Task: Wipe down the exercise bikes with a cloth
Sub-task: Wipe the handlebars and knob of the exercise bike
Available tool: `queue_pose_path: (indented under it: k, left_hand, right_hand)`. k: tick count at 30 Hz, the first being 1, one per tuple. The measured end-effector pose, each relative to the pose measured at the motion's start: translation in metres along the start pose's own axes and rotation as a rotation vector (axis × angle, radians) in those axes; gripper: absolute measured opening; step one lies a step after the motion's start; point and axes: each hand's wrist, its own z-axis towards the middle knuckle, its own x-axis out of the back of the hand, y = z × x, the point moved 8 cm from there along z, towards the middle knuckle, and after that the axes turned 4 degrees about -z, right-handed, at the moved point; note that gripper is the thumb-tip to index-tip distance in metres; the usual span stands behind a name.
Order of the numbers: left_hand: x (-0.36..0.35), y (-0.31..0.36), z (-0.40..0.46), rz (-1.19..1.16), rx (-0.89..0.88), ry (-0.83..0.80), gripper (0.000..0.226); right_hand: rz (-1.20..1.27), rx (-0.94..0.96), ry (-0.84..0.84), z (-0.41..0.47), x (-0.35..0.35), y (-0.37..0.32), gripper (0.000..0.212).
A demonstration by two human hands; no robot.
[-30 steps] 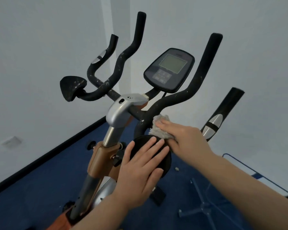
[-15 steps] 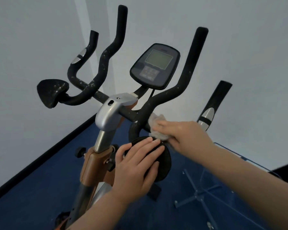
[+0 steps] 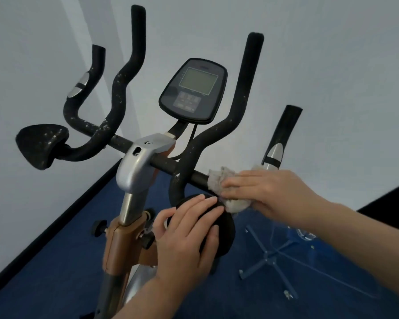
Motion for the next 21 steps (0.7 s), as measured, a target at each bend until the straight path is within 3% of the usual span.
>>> queue_pose_path:
  k: [4, 10, 15, 19, 21]
  left_hand:
    - [0.002, 0.004, 0.013, 0.008, 0.097, 0.025, 0.026]
    - [-0.005, 0.010, 0.029, 0.115, 0.270, -0.032, 0.026]
    - [-0.044, 0.021, 0.049, 0.041, 0.418, -0.197, 0.033]
    - [-0.067, 0.013, 0.059, 0.206, 0.500, -0.312, 0.050]
    - [-0.070, 0.013, 0.061, 0.250, 0.480, -0.343, 0.053]
  right_hand:
    - [0.060, -0.143, 0.111, -0.003, -0.003, 0.010, 0.022]
    - [0.048, -0.041, 0.268, -0.035, 0.004, 0.032, 0.053]
    - [0.204, -0.218, 0.393, -0.029, 0.007, 0.059, 0.041]
    - [0.197, 0.014, 0.395, -0.037, 0.002, 0.056, 0.041]
    - [0.182, 0.007, 0.461, -0.033, 0.017, 0.088, 0.043]
